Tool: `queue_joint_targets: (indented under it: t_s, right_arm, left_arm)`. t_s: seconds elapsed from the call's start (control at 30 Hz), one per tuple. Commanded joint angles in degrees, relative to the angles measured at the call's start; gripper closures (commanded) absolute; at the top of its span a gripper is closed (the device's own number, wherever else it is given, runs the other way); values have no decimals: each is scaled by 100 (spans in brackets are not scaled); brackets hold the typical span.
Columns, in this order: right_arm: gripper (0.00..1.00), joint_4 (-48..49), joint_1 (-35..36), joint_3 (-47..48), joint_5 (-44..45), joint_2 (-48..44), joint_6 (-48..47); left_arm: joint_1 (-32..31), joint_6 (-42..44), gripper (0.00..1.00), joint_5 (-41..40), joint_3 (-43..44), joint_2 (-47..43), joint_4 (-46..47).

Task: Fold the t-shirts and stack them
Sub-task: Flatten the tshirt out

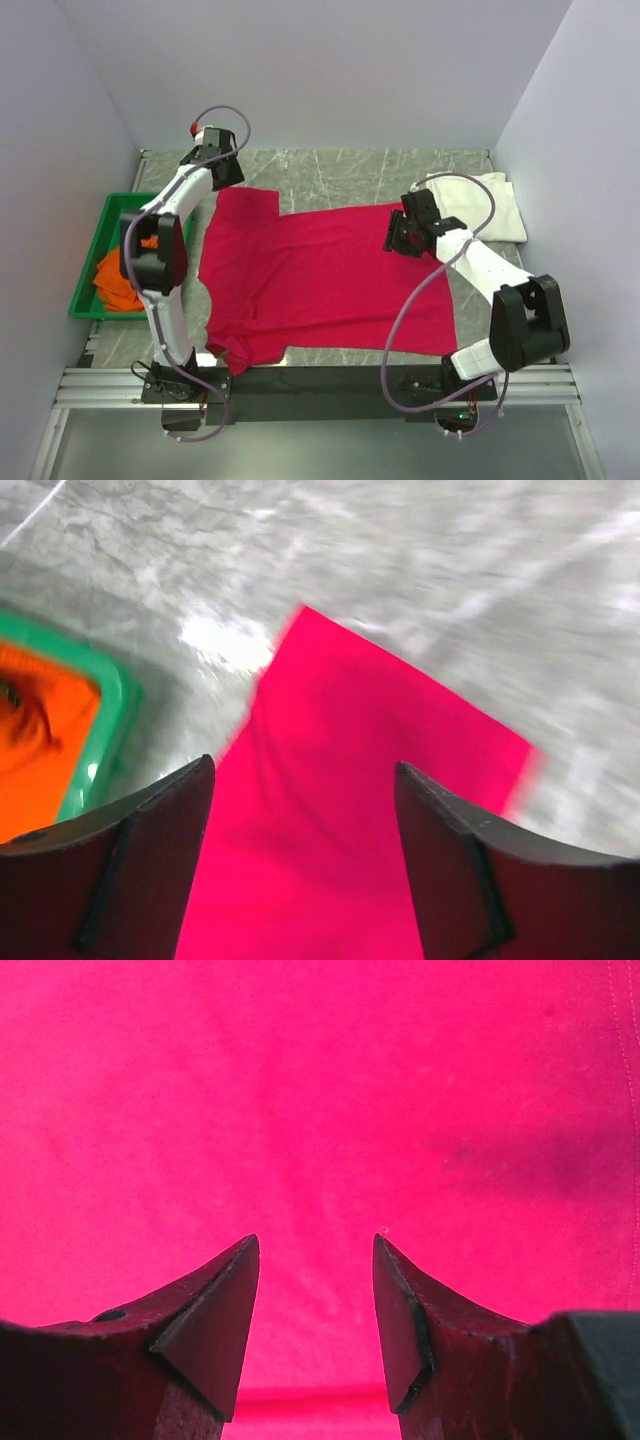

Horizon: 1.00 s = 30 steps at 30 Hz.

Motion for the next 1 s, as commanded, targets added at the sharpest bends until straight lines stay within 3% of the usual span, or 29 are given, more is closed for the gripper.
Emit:
queue_joint_targets:
  t_s: [0.0,0.2,0.43,0.63,0.97]
  right_arm:
    - [44,-179,-55,355,151,359,44]
    - [41,-241,-46,496,37,834,0]
    - [41,-285,-11,627,90,1283,-27]
    - [41,-329,24,733,125,1547,-18]
    - [41,-364,41,1084,116,2091,-80]
  left_arm:
    - [-367,-664,21,230,-434,-1123,-211]
    - [-859,-1324,18,327,-2095,-2284,-317]
    - [-1080,-1562,17,423,-3247,-2532,-203]
    - [-1106,-1606,18,511,-3547,-2155,70]
    - [-1106,-1527,19,459,-3179,-1276,123]
